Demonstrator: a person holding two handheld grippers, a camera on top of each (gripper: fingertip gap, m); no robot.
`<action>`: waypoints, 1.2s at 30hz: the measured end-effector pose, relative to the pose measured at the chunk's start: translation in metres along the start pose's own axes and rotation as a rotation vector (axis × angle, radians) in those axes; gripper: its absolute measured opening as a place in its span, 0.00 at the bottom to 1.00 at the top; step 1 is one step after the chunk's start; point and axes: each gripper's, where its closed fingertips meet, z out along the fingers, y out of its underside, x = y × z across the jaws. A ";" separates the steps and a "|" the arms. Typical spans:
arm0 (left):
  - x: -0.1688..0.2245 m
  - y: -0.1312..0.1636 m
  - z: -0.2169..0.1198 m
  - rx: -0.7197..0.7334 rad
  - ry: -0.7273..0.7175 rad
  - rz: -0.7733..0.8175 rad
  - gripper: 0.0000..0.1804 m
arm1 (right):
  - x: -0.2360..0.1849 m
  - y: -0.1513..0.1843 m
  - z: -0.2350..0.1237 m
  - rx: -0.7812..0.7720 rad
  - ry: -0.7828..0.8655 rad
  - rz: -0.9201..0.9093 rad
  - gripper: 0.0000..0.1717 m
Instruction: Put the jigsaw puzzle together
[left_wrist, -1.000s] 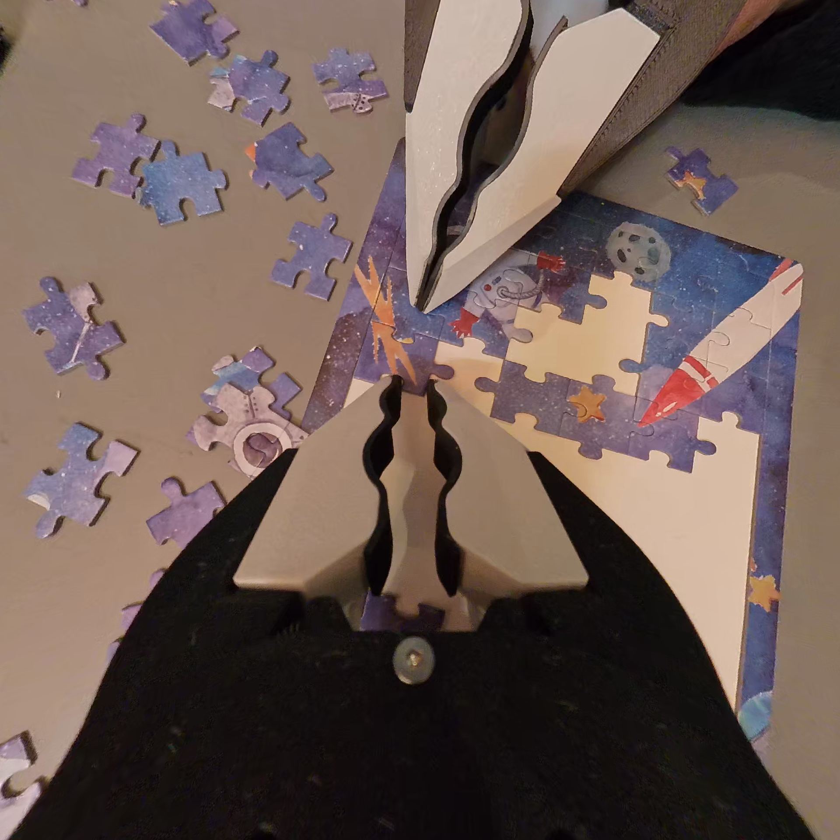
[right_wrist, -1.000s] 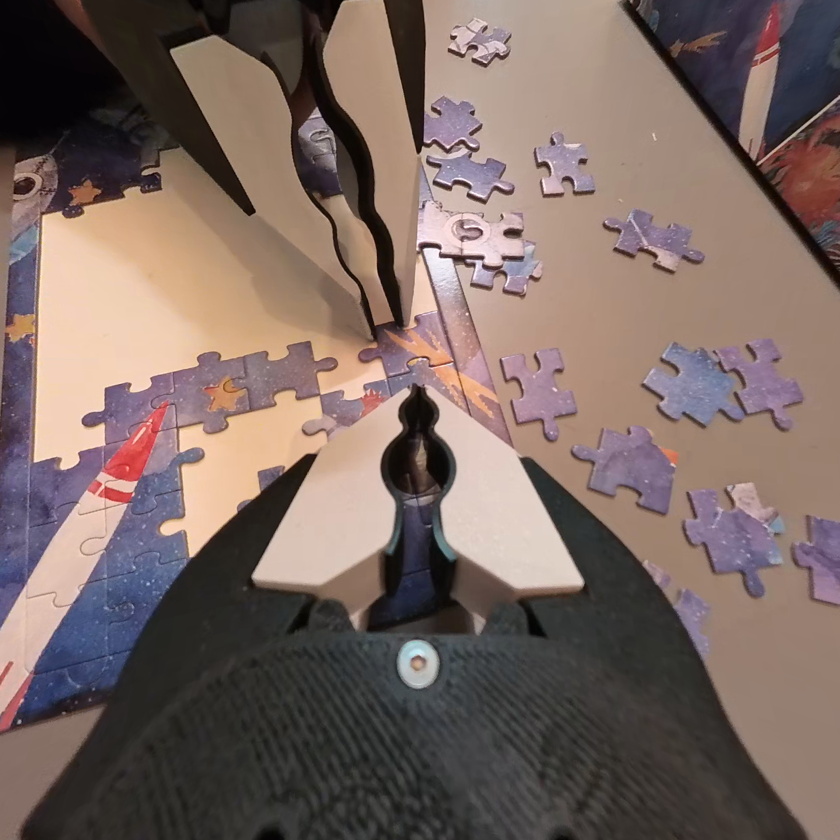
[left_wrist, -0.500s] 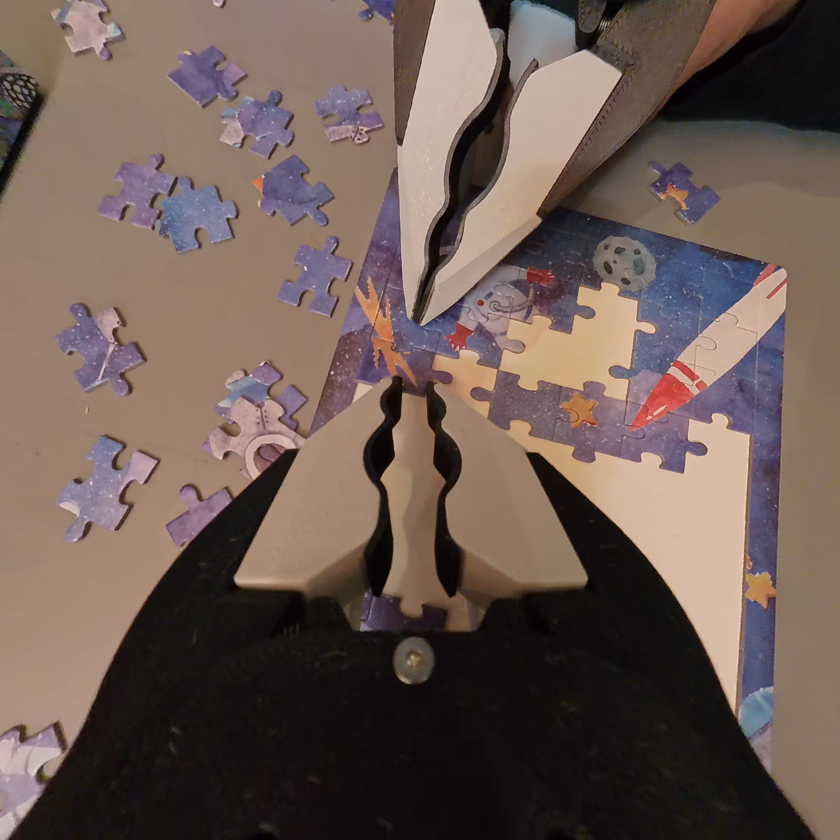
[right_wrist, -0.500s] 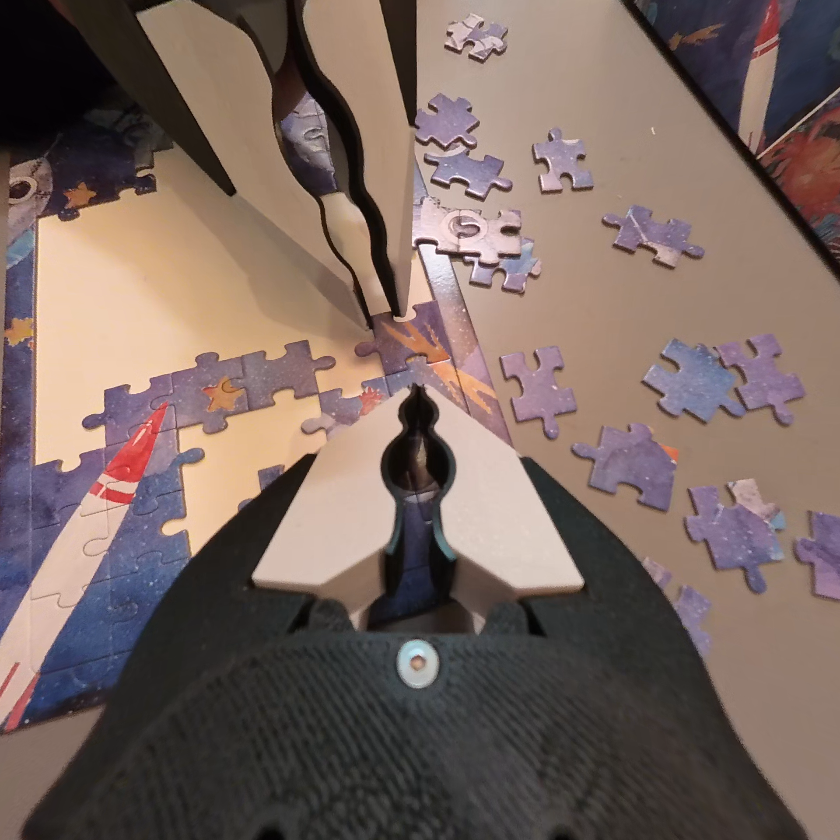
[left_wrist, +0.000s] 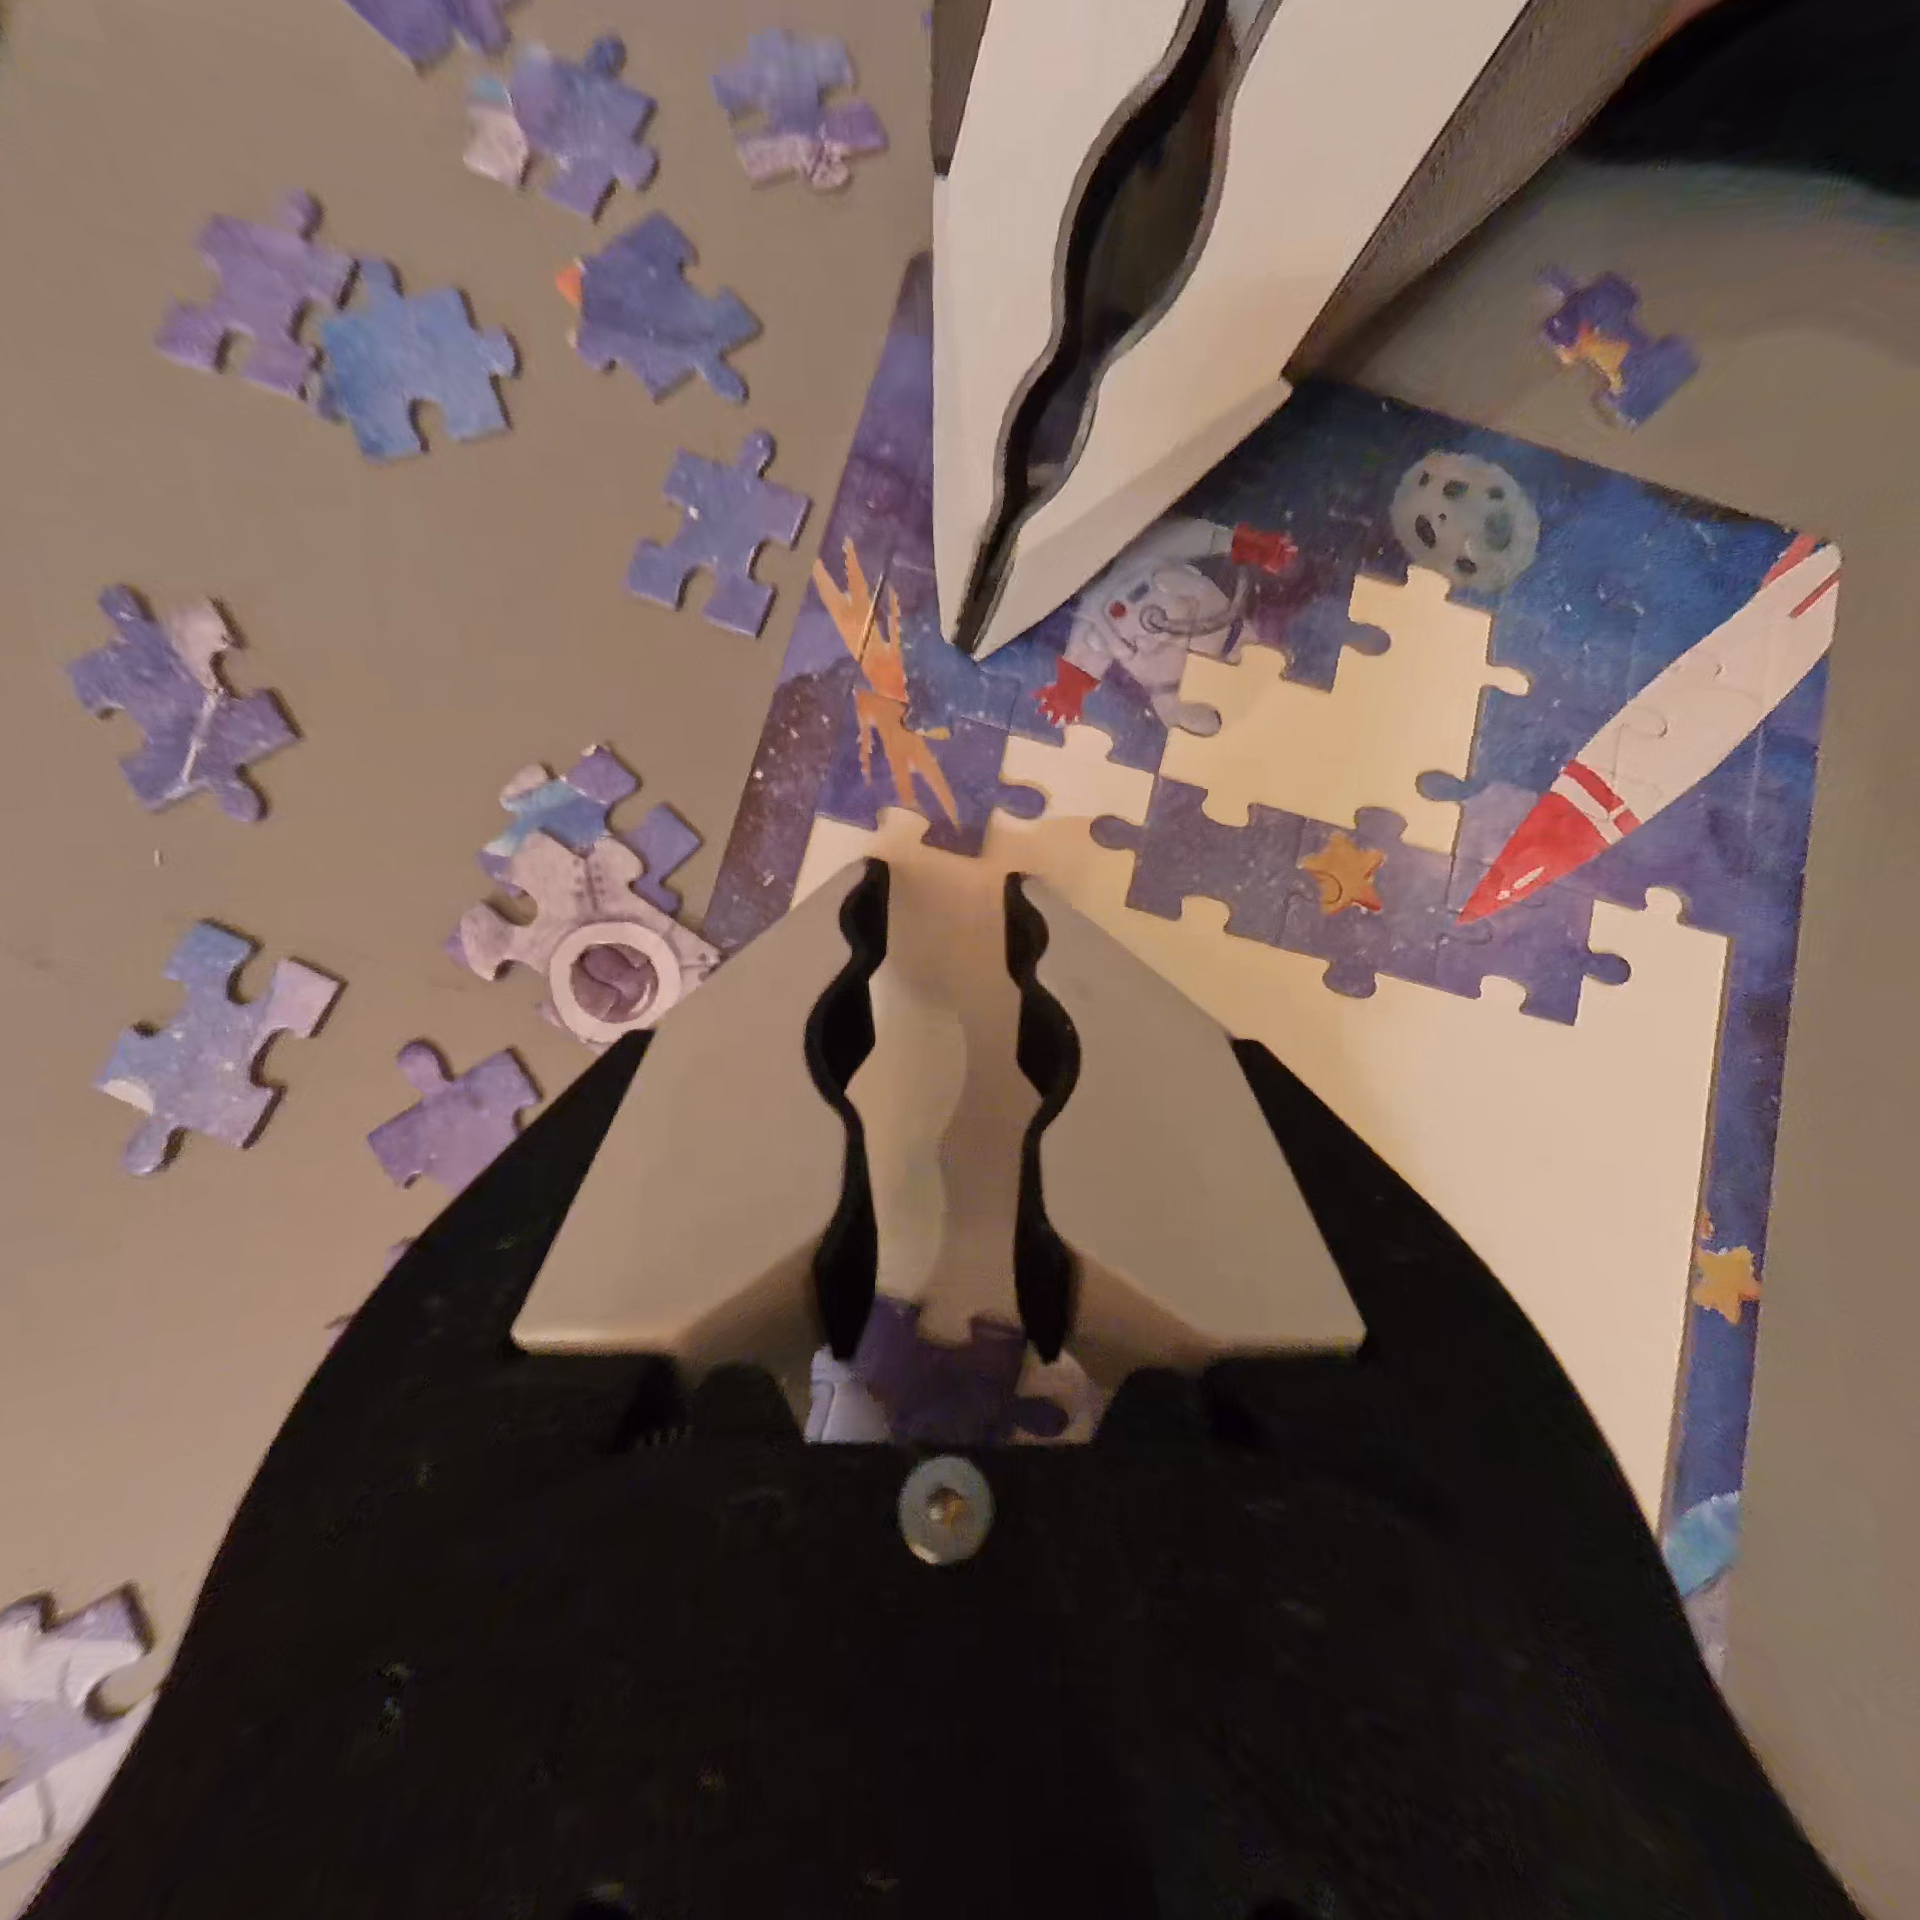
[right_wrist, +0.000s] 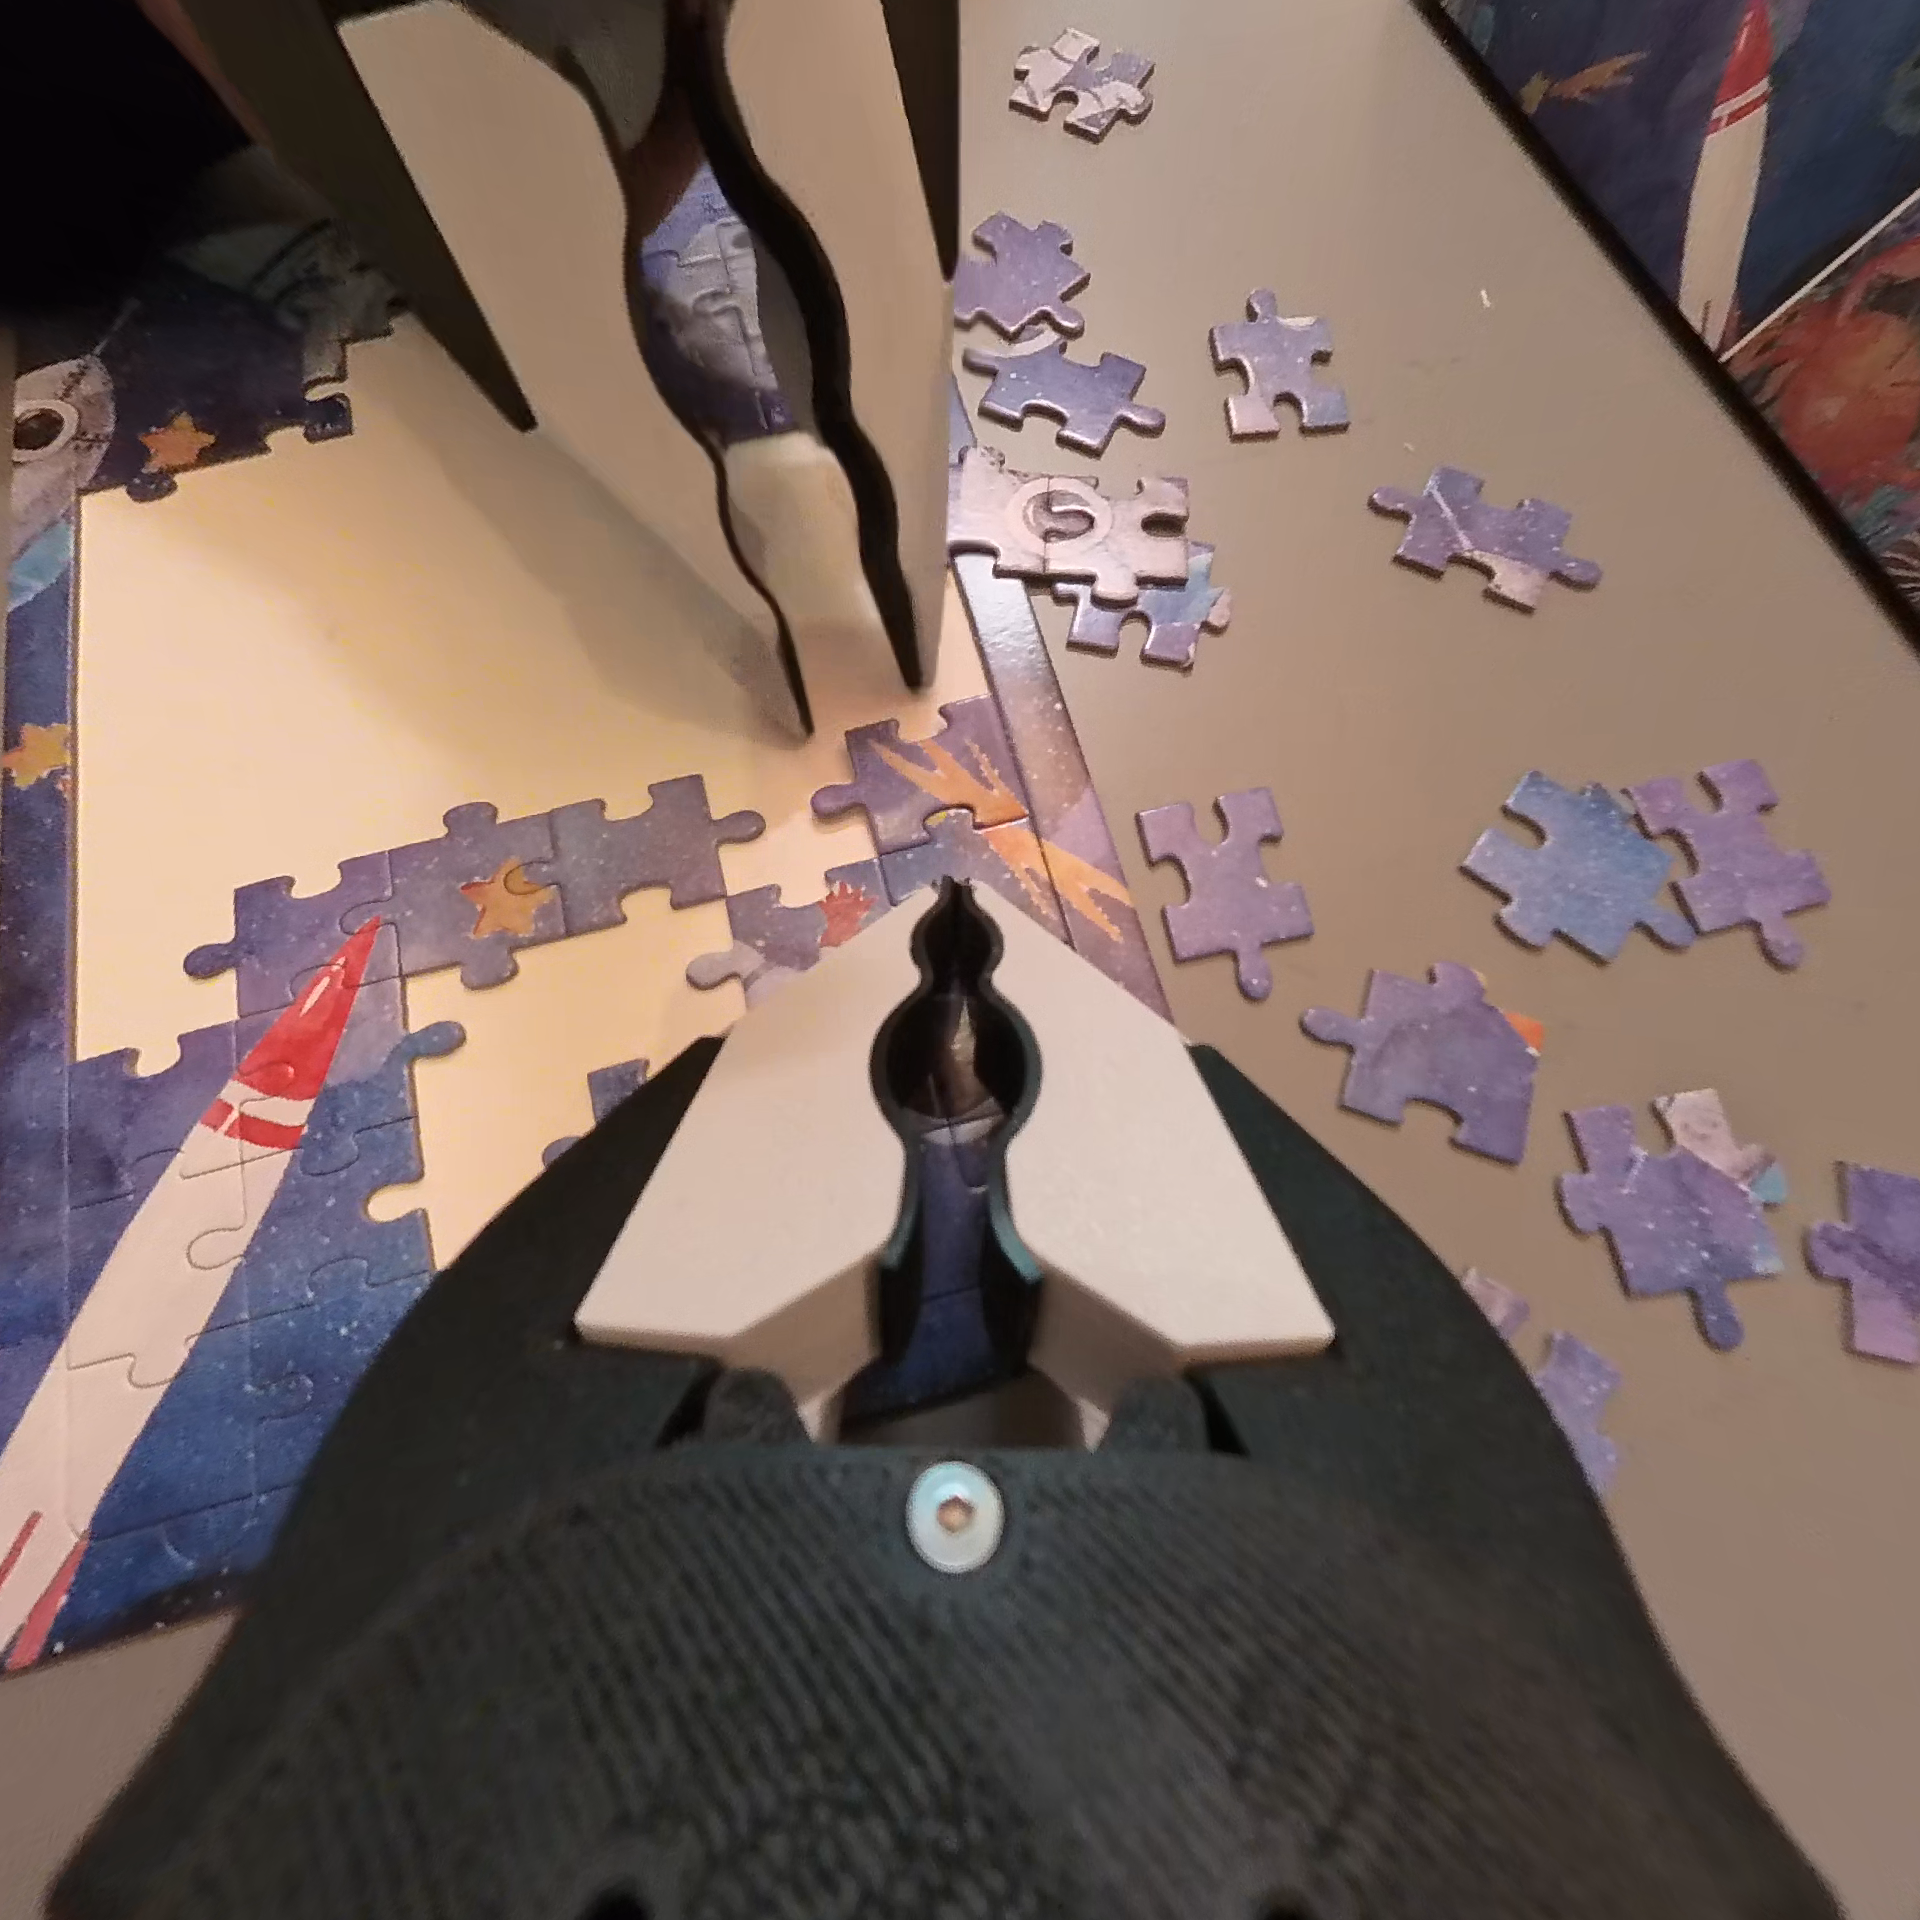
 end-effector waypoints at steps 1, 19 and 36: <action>0.003 -0.002 0.001 0.008 0.010 0.005 0.12 | 0.000 0.000 0.000 -0.001 0.001 -0.002 0.00; 0.002 -0.016 -0.001 0.093 0.014 -0.031 0.05 | 0.000 0.000 0.000 -0.007 0.008 -0.003 0.00; 0.013 -0.011 0.008 0.059 0.076 -0.060 0.06 | 0.000 0.000 -0.001 -0.014 0.014 -0.002 0.00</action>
